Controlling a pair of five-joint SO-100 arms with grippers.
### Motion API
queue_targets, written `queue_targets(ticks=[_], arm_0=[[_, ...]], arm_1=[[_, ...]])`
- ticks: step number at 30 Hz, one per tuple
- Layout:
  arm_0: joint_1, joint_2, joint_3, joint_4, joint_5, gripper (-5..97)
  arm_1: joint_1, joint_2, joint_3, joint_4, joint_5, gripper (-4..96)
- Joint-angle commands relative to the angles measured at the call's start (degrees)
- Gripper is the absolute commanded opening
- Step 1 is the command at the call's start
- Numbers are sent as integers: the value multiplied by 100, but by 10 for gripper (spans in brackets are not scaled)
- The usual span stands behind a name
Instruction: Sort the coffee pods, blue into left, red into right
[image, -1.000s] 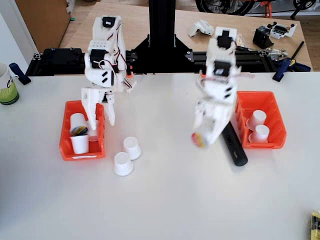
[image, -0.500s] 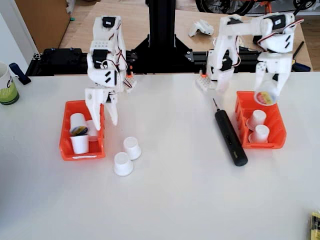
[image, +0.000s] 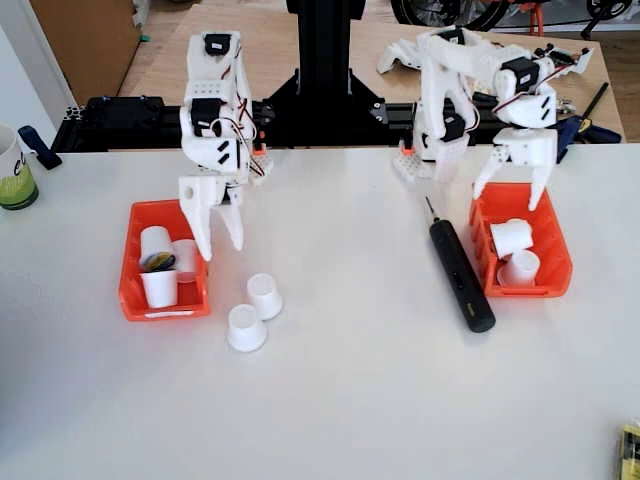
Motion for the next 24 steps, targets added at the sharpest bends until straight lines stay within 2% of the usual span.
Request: queue_targets(ticks=[1, 2, 4, 7, 10, 12, 18, 23, 24], arm_0=[[18, 141, -185, 35, 114, 274], [18, 114, -193, 9, 193, 274], [18, 88, -202, -105, 325, 274], [149, -158, -396, -105, 132, 273], [176, -879, -677, -272, 141, 278], [193, -940, -536, -325, 141, 279], [422, -44, -483, 826, 132, 275], [554, 132, -475, 1020, 193, 274], [571, 132, -475, 1028, 202, 274]], arm_1=[[615, 132, -1011, 633, -615, 381], [1116, 141, -1283, 879, -1011, 384], [2461, 132, -1661, 879, -2232, 389], [4166, -114, -1459, -527, -3709, 395], [5106, -1081, -1055, -2558, -4491, 388], [5388, -2101, -1055, -3463, -4667, 382], [5792, -4368, -993, -6003, -4632, 388], [5985, -5344, -1160, -6882, -4500, 383], [6056, -5528, -1310, -6882, -4579, 383]])
